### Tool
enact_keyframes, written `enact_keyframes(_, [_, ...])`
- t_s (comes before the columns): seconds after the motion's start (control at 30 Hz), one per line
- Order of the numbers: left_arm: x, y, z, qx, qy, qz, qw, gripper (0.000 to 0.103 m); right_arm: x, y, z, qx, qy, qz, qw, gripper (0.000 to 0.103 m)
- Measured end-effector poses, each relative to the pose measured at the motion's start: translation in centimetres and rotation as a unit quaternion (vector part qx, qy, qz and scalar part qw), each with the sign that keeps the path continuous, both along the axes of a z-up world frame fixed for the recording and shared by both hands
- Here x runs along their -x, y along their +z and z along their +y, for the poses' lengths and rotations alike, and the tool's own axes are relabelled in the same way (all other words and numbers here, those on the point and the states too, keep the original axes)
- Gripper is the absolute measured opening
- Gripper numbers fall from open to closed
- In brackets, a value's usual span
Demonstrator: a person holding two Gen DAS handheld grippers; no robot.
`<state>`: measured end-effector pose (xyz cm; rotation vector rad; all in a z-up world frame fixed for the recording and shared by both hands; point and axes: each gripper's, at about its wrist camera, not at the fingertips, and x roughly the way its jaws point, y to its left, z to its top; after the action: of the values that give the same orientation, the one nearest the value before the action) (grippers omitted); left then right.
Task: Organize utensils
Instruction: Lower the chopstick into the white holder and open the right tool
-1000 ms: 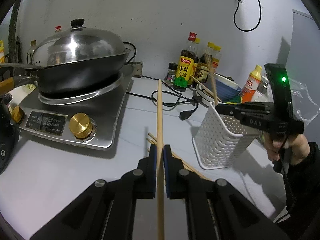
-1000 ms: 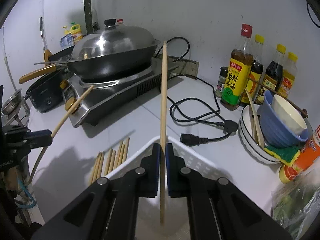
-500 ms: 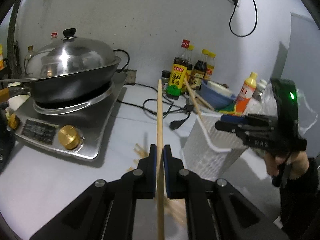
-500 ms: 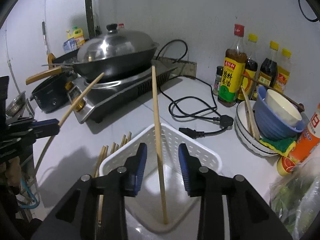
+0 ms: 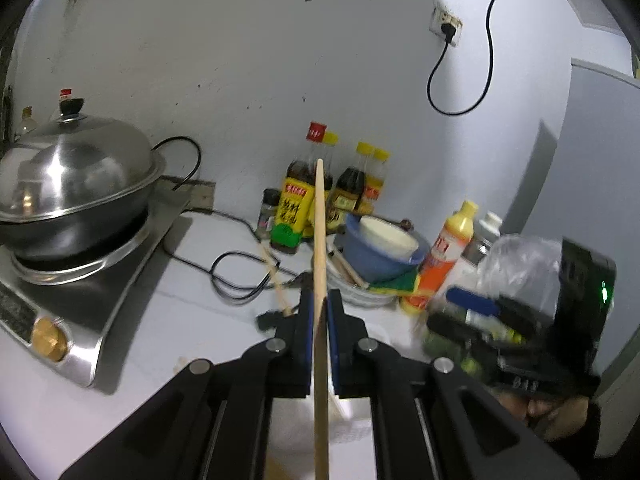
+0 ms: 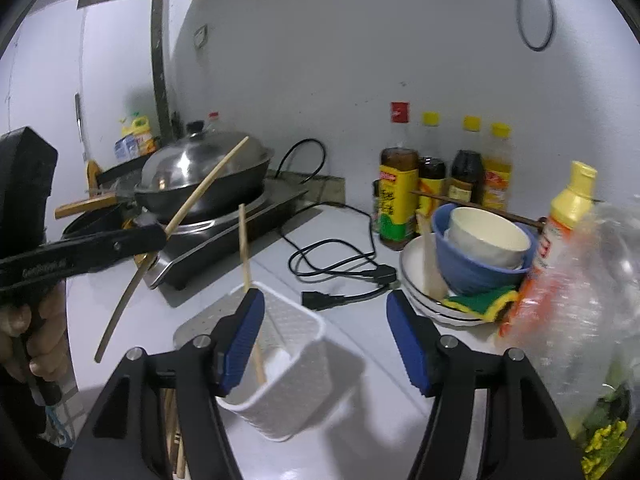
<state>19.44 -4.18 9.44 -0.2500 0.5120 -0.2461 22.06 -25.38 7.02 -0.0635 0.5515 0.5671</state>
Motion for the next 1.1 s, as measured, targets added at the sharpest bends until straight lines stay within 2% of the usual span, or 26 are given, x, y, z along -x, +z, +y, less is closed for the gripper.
enact_keyframes(0.17, [-2.7, -0.1, -1.7, 0.022, 0.022, 0.002, 0.9995, 0.006, -0.4, 0.0, -2.2, -0.018, -0.007, -0.003, 1.000, 0.063])
enact_keyframes(0.33, [-4.1, -0.4, -2.7, 0.038, 0.066, -0.021, 0.9969, 0.006, -0.9, -0.1, -3.7, -0.030, -0.009, -0.006, 0.999, 0.064])
enact_keyframes(0.47, [-5.4, -1.9, -2.7, 0.051, 0.109, -0.003, 0.9927, 0.006, -1.0, -0.2, -4.2, -0.034, -0.007, -0.010, 0.999, 0.068])
enact_keyframes(0.63, [-6.3, -3.8, -3.2, 0.041, 0.131, 0.008, 0.9905, 0.006, -1.4, -1.1, -4.7, -0.047, -0.001, -0.010, 0.999, 0.070])
enact_keyframes(0.7, [-6.3, -4.6, -3.4, 0.048, 0.136, 0.012, 0.9895, 0.006, -1.6, -1.5, -5.0, -0.056, -0.004, -0.005, 0.998, 0.070])
enact_keyframes(0.87, [-5.8, -5.6, -3.8, 0.043, 0.153, 0.007, 0.9872, 0.006, -1.8, -2.0, -5.5, -0.071, -0.006, -0.005, 0.997, 0.071])
enact_keyframes(1.1, [-4.9, -6.0, -3.9, 0.012, 0.137, 0.021, 0.9903, 0.006, -2.2, -2.7, -5.3, -0.063, -0.013, 0.001, 0.998, 0.071])
